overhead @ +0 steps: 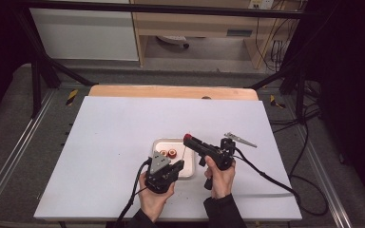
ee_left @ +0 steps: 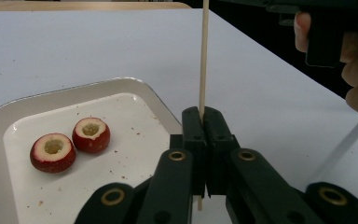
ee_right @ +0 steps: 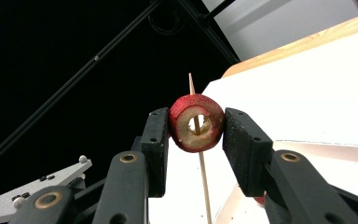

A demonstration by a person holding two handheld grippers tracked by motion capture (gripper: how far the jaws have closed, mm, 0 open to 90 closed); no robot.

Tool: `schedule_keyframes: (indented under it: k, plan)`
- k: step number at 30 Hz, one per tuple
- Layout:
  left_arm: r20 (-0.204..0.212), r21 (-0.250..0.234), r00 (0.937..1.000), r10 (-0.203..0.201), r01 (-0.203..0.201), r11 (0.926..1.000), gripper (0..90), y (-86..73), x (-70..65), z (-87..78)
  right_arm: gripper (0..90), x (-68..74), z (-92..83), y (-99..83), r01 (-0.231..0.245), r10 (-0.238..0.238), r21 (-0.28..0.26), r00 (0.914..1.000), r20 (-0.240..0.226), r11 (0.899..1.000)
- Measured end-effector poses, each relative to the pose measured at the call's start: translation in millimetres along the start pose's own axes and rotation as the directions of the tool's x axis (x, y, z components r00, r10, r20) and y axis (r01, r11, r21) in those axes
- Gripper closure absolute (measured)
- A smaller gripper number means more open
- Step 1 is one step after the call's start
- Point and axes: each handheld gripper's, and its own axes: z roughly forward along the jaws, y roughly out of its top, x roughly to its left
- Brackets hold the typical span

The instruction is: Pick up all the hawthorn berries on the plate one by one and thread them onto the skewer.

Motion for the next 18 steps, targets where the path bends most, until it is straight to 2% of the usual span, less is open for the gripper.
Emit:
schedule_keyframes:
  k: [2,3,5,8,9,10,11,12,13,18]
  plan:
    - [0.002,-0.007,1.0,0.006,-0.006,1.0,88.9,0.6,1.5,-0.1,62.2,-0.4,-0.9,0.1,0.003,-0.003,0.0,1.0,-0.003,1.0]
    - [0.006,-0.041,1.0,0.0,0.0,0.9992,88.9,4.9,2.0,-3.6,62.2,-1.0,-0.3,-1.4,-0.008,0.008,0.034,1.0,-0.004,0.999]
    - [-0.006,-0.026,0.9999,0.01,-0.01,0.9996,88.9,8.4,1.6,-3.8,62.2,-2.6,2.2,-7.4,-0.019,0.02,0.047,0.9996,-0.022,0.999]
    - [-0.005,-0.019,1.0,0.007,-0.007,0.9998,88.9,8.3,3.0,-2.9,62.1,-2.2,2.7,-10.1,-0.011,0.012,0.045,0.9997,-0.02,0.999]
    - [-0.003,-0.034,1.0,0.002,-0.003,0.9994,88.9,9.9,4.0,-3.2,62.1,-2.5,3.2,-12.0,-0.009,0.01,0.068,0.9999,-0.014,0.998]
    - [-0.003,-0.034,1.0,0.002,-0.003,0.9994,88.9,9.9,4.0,-3.2,62.1,-2.5,3.2,-12.0,-0.009,0.01,0.068,0.9999,-0.014,0.998]
    - [-0.004,-0.037,1.0,-0.007,0.007,0.9993,88.9,14.6,6.0,-3.7,62.1,-3.9,5.5,-18.6,-0.01,0.012,0.109,0.9997,-0.022,0.994]
    - [-0.004,-0.037,1.0,-0.007,0.007,0.9993,88.9,14.6,6.0,-3.7,62.1,-3.9,5.5,-18.6,-0.01,0.012,0.109,0.9997,-0.022,0.994]
    - [-0.007,-0.031,0.9999,0.009,-0.009,0.9995,88.9,15.9,6.5,-3.7,62.1,-3.4,6.3,-23.5,-0.003,0.005,0.11,0.9998,-0.018,0.994]
    - [-0.001,-0.016,0.9997,0.025,-0.025,0.9996,88.8,14.9,7.9,-2.3,61.8,-3.8,6.2,-23.5,0.01,-0.008,0.124,0.9999,-0.015,0.992]
